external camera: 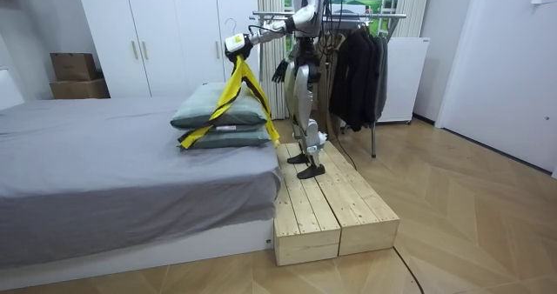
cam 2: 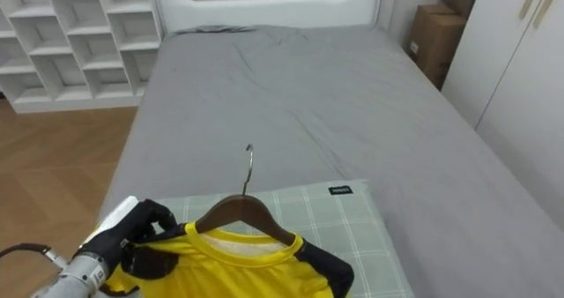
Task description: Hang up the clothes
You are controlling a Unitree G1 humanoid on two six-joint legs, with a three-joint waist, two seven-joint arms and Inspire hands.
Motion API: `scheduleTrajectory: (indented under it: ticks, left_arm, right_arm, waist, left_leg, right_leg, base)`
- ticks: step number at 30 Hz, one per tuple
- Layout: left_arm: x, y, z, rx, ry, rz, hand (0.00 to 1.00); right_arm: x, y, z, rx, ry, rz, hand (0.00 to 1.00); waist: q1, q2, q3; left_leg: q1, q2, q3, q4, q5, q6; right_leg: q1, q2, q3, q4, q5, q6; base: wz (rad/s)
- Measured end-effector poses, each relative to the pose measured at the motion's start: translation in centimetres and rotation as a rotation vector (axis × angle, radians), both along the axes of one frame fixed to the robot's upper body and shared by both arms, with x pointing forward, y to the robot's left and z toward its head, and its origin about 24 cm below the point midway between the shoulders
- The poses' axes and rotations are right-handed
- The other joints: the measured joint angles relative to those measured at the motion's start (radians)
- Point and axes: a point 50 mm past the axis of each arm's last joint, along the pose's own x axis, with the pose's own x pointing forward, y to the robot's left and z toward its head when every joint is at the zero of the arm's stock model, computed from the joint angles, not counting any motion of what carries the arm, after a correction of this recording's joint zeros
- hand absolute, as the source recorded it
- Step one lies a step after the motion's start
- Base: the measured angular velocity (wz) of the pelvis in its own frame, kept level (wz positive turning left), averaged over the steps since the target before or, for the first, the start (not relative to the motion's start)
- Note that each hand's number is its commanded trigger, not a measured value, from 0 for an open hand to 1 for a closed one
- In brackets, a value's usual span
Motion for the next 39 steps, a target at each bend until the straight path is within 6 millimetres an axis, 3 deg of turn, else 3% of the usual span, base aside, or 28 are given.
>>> scheduleTrajectory:
  ticks: [5,10,14,18,24,39]
  left_arm:
    - [-1.2,1.0,0.5,0.005,-0.015,0.037,1.00]
    - [-1.8,2.4,1.9,0.017,-0.060,0.086,1.00]
    - [-2.0,2.9,2.1,0.016,-0.066,0.110,1.00]
    - [-2.3,2.8,1.8,0.008,-0.054,0.113,1.00]
    - [-2.3,2.5,1.5,-0.005,-0.037,0.107,1.00]
    - [-2.4,1.5,1.4,-0.023,-0.039,0.094,1.00]
  right_arm:
    - [3.5,-0.8,2.9,-0.142,-0.147,0.115,0.00]
    - [6.8,-1.9,7.3,-0.316,-0.343,0.166,0.00]
    - [8.7,-1.8,10.3,-0.417,-0.469,0.217,0.00]
    - [9.9,-1.0,12.3,-0.472,-0.555,0.274,0.00]
    - [11.5,0.8,14.9,-0.525,-0.662,0.366,0.00]
    - [15.9,6.2,18.6,-0.426,-0.791,0.640,0.00]
  waist:
    - [0.003,-0.016,0.0008]
    - [0.002,-0.040,0.0005]
    - [-0.002,-0.041,0.0013]
    - [0.000,-0.026,0.0064]
    - [0.023,-0.007,0.0056]
    - [0.054,-0.003,0.0088]
  left_leg:
    - [0.001,0.001,-0.001,-0.003,0.000,0.000]
    - [0.001,0.001,-0.004,-0.007,0.000,0.000]
    - [0.005,0.000,-0.003,-0.007,0.000,0.000]
    - [0.009,0.000,-0.002,-0.012,0.000,0.000]
    - [0.026,0.000,0.012,-0.026,0.000,0.000]
    - [0.039,0.004,0.020,-0.043,0.001,-0.002]
  right_leg:
    - [0.000,0.001,-0.002,-0.002,0.000,0.000]
    - [0.003,0.001,-0.007,-0.006,0.000,0.000]
    - [0.009,0.001,-0.004,-0.007,0.001,0.001]
    - [0.015,0.001,-0.003,-0.019,0.004,0.003]
    - [0.016,0.009,0.027,-0.019,0.004,0.003]
    - [0.015,0.013,0.034,-0.019,0.006,0.001]
  base:
    - [0.01]
    - [0.02]
    - [0.00]
    - [0.00]
    - [-0.12]
    - [-0.03]
